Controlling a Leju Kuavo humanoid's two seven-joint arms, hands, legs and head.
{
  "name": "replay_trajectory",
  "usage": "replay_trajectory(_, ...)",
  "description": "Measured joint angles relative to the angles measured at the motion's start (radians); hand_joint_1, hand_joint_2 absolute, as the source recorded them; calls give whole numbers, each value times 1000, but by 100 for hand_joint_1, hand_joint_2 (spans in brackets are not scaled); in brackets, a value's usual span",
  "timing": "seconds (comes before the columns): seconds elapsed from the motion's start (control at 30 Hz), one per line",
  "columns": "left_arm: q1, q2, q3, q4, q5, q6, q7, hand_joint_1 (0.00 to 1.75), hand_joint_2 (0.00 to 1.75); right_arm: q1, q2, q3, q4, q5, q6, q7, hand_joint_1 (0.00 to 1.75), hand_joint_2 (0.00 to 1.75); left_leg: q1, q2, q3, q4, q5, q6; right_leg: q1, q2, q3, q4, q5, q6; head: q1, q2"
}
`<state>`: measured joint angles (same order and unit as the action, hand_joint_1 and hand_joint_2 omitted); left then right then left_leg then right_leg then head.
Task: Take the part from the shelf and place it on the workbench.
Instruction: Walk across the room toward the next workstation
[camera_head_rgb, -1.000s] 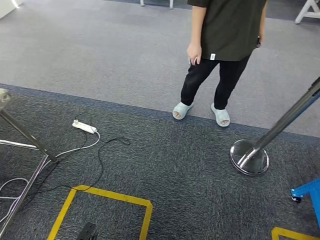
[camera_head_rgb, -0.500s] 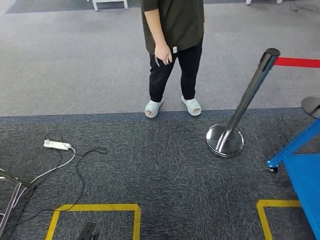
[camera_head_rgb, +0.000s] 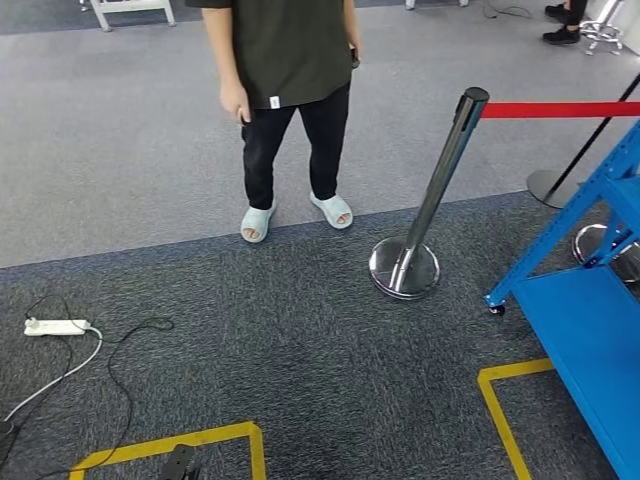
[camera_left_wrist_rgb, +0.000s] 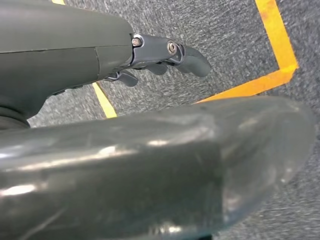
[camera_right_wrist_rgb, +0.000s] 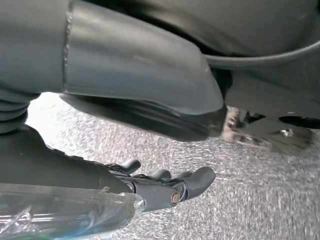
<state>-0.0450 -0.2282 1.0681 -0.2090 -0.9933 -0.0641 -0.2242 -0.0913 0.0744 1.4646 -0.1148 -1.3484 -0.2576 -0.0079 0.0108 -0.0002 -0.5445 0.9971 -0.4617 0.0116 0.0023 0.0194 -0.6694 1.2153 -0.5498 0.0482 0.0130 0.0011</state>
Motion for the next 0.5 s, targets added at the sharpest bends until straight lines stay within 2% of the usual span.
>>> replay_trajectory(0.07,5,0,4,0,0,-2,0,0,0,-3,0,-2,0,-6,-4,-1,0,0,-3,22,3,0,-3,2,0,-11,-38,89,-39,3,0,0)
replay_trajectory(0.2,6,0,6,0,0,-3,1,0,0,-4,0,-3,0,-9,-5,1,0,0,-4,33,4,0,-5,2,0,-13,-43,108,-41,4,0,0)
replay_trajectory(0.23,6,2,8,0,-1,-10,3,0,0,-1,-2,-6,1,-13,-6,8,0,0,-4,47,10,0,-9,0,0,-23,-12,54,-8,2,0,0)
replay_trajectory(0.33,9,20,15,0,-7,-37,20,0,0,12,-16,-17,5,-27,2,27,0,0,-13,110,28,3,-25,-18,10,-77,97,-157,81,-18,-5,0)
replay_trajectory(0.37,9,25,17,0,-10,-41,25,0,0,14,-20,-19,6,-31,5,25,0,0,-16,125,29,4,-28,-25,13,-79,102,-175,81,-25,-7,0)
replay_trajectory(0.4,8,30,17,0,-17,-43,32,0,0,14,-23,-22,6,-38,6,23,0,0,-15,123,30,5,-32,-30,12,-66,100,-178,83,-30,-9,0)
replay_trajectory(0.43,6,34,17,0,-25,-47,40,0,0,12,-26,-26,6,-47,5,21,0,0,-13,105,26,16,-42,-35,10,-54,100,-180,86,-36,-11,0)
replay_trajectory(0.5,5,45,17,0,-38,-55,62,0,0,8,-34,-38,6,-66,4,22,0,0,-10,46,-12,94,-88,-43,5,-31,101,-185,91,-45,-17,0)
